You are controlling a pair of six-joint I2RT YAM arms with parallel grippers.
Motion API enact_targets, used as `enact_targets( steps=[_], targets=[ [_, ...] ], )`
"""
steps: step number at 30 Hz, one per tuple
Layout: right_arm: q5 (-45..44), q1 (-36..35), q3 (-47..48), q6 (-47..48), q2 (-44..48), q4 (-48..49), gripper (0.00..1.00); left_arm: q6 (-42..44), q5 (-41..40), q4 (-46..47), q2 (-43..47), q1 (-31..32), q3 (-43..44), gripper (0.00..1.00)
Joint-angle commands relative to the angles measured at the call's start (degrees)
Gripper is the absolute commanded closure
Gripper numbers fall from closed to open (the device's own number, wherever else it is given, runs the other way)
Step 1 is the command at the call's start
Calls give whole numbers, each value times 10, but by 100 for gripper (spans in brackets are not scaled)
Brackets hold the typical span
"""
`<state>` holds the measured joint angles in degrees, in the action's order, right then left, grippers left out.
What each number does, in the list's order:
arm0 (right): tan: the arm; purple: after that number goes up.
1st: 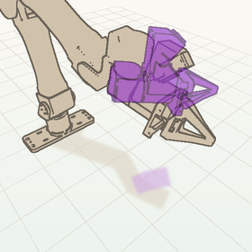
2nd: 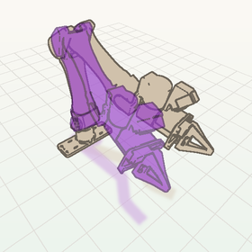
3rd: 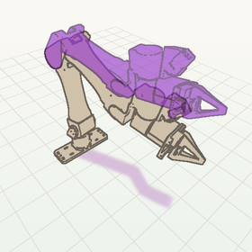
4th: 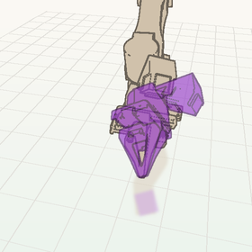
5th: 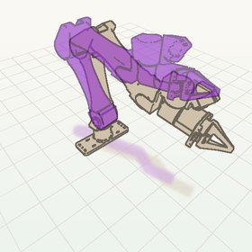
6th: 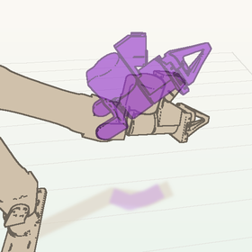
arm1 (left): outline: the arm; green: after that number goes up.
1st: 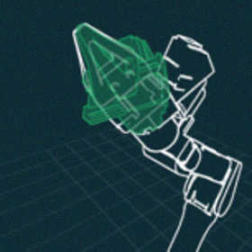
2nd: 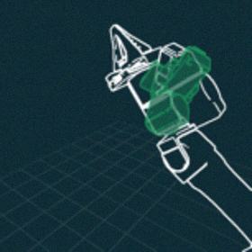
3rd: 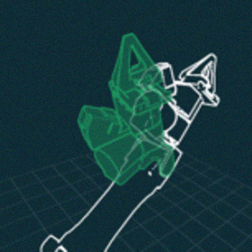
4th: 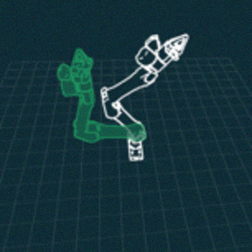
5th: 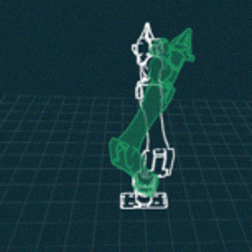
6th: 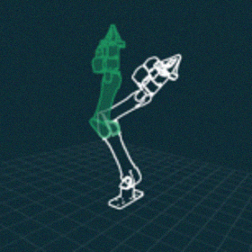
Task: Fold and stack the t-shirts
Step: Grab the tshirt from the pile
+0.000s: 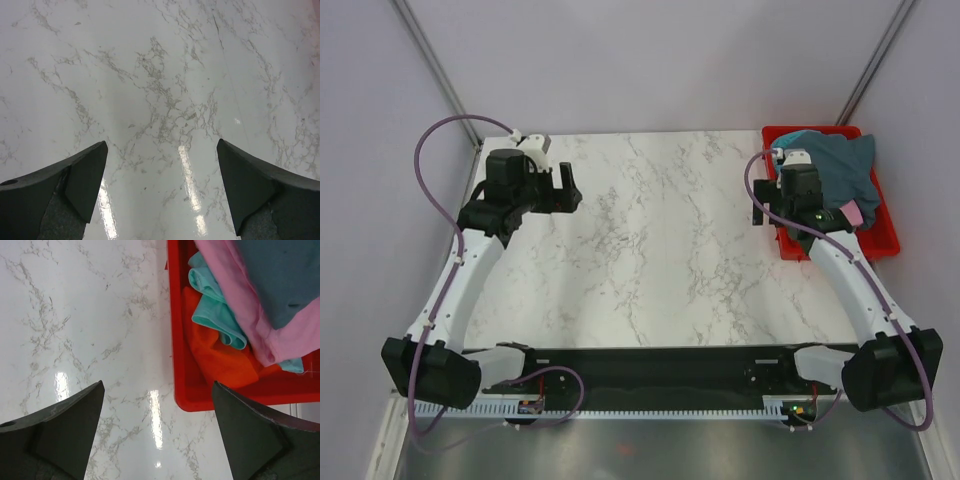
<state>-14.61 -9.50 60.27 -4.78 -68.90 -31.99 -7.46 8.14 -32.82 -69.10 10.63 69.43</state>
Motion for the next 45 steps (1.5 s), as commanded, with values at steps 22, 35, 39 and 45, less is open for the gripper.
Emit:
enact_targets(
  steps=[22,35,39,45],
  targets=[
    [10,197,327,85,-341,-15,2,93,144,-35,-69,-2,80,1],
    [-29,205,383,114,-425,18,55,93,141,-26,-84,-3,46,1],
    [-30,204,376,113,-389,20,98,90,142,-19,-99,-2,53,3],
    [91,183,411,128,-265,31,100,80,122,-4,-103,-2,44,7]
  ],
)
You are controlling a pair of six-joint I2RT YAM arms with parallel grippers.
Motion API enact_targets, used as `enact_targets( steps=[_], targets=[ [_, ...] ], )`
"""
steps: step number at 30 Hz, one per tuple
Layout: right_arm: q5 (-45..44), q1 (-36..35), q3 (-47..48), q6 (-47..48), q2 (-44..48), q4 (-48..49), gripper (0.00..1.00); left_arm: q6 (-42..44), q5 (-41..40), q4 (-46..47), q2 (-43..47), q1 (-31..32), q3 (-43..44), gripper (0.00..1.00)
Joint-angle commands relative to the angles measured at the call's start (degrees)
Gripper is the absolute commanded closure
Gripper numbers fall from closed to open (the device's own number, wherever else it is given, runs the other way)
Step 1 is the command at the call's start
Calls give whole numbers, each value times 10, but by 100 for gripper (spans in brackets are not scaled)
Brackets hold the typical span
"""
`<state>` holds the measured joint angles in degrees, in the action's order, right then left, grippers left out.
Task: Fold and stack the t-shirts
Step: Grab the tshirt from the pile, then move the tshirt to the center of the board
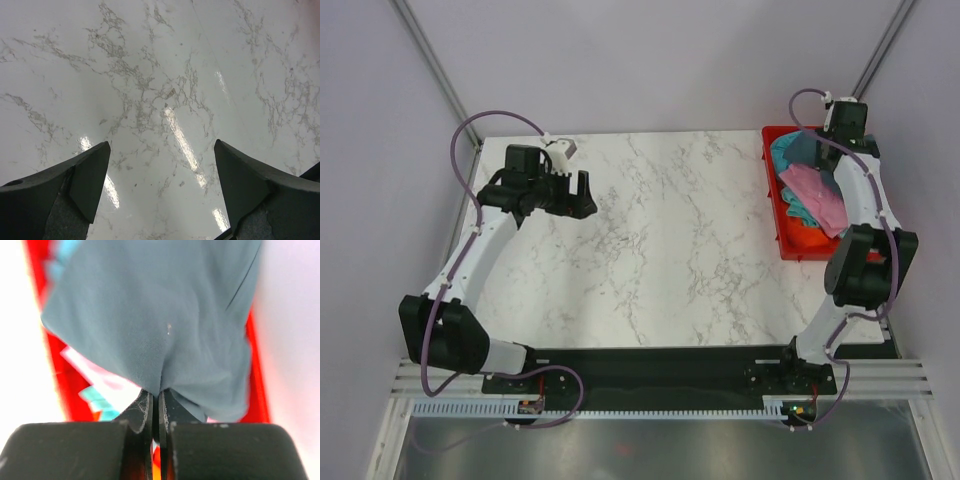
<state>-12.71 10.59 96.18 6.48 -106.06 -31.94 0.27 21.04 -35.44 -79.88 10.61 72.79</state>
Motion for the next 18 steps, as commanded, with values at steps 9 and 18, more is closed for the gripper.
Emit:
enact_targets(
  steps=[9,18],
  targets=[
    [199,-173,68,74,251,57,100,11,-187,21,-15,-3,88,5],
    [255,-355,137,3,219,14,100,-16,-242,20,10,-8,69,0]
  ],
)
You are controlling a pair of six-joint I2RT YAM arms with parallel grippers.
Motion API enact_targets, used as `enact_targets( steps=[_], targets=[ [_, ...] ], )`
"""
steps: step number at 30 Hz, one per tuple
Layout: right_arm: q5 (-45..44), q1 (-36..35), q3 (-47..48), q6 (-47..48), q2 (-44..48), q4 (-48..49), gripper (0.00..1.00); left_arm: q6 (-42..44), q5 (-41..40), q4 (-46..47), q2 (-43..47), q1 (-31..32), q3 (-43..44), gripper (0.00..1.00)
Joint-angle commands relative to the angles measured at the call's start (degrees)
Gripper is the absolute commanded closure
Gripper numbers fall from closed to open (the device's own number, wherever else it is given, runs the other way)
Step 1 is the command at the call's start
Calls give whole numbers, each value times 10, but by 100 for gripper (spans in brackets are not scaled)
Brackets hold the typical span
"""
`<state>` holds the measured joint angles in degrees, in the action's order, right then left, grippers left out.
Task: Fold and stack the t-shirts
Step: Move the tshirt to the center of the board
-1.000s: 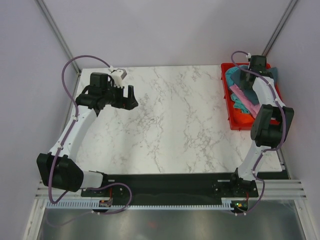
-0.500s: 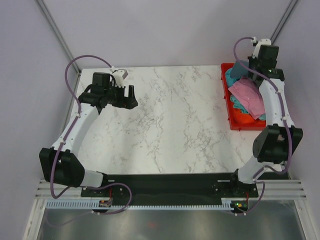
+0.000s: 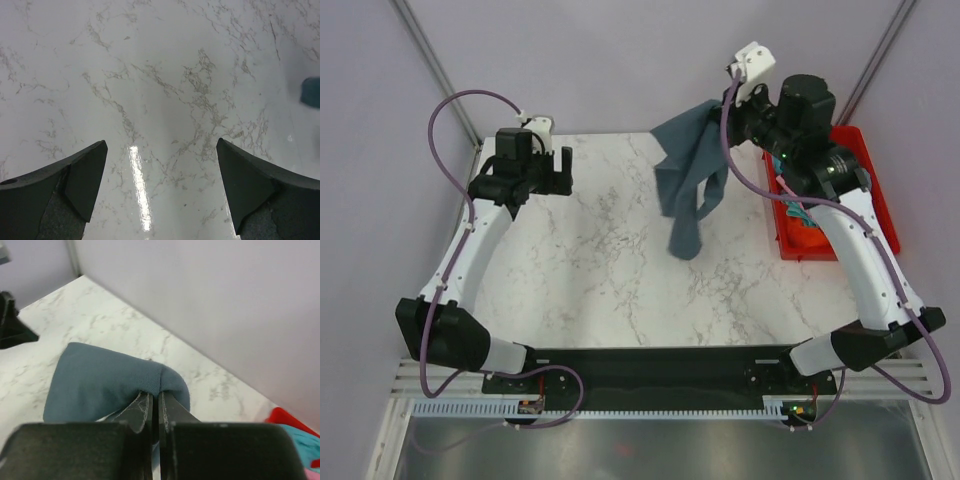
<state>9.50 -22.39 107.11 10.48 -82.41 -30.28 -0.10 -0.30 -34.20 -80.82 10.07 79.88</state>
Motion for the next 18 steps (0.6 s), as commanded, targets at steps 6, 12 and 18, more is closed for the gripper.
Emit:
enact_targets(
  steps=[6,12,18],
  targets=[
    [-74,-24,-133,-6,-2,22,38,-5,-22,6,36,-3,-31,0],
    [-123,-22,-292,2,11,23,13,-10,-1,-10,45,-3,-58,1],
    [-25,-22,-273,-38,-36,37,7,-32,74,-42,44,-3,-123,1]
  ],
)
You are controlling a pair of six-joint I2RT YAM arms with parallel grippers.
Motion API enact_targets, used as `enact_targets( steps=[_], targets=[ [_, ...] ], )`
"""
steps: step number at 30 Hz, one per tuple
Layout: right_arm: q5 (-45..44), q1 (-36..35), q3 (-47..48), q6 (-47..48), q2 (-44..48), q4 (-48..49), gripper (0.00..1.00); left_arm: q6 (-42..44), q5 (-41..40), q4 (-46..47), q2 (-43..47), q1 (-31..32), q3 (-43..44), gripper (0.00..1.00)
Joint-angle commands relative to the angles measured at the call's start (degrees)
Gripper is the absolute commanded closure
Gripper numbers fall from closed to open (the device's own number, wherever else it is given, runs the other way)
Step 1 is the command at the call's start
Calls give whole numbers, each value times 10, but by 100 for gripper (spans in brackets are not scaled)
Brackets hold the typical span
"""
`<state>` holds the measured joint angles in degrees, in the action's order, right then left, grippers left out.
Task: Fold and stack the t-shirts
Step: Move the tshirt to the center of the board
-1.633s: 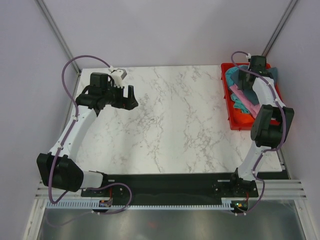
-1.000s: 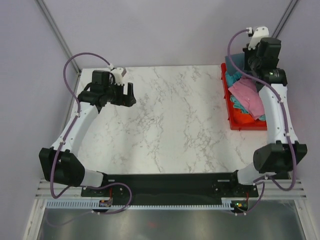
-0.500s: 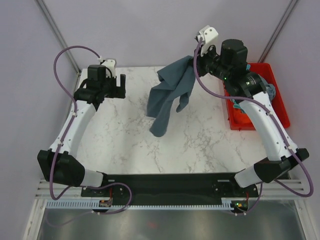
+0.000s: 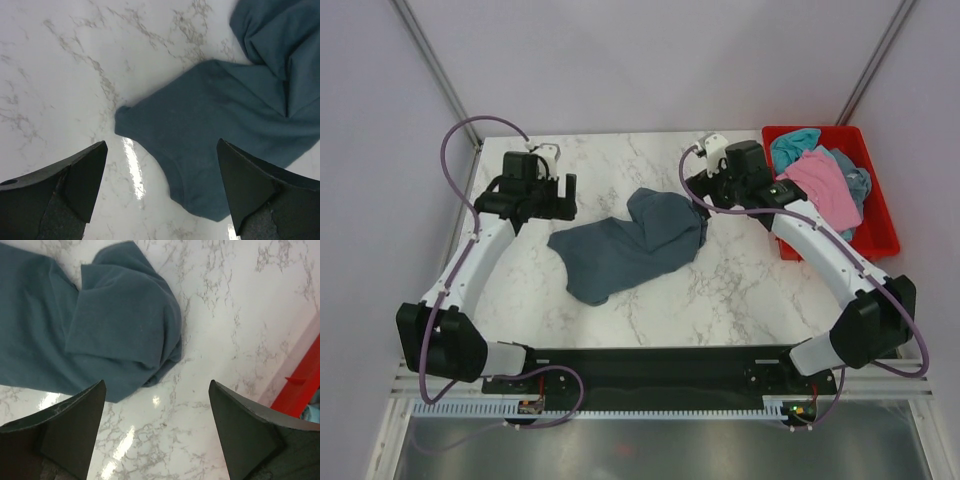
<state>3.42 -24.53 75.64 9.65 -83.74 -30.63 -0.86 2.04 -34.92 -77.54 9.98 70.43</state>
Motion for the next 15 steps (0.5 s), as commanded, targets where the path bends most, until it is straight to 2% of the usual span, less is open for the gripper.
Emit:
enact_targets(
  steps=[1,7,11,15],
  targets=[
    [52,-1,52,-38,-39,40,7,-27,84,-39,10,-2,-40,1],
    [110,-1,141,-54,-194,40,9,-41,88,-36,-28,-9,-84,3],
    [135,-5,213,-53,-299,37,10,-38,67,-44,-69,-27,-45,3],
    [138,-10,256,-51,-339,37,10,-38,67,-44,-104,-52,-22,3]
  ],
)
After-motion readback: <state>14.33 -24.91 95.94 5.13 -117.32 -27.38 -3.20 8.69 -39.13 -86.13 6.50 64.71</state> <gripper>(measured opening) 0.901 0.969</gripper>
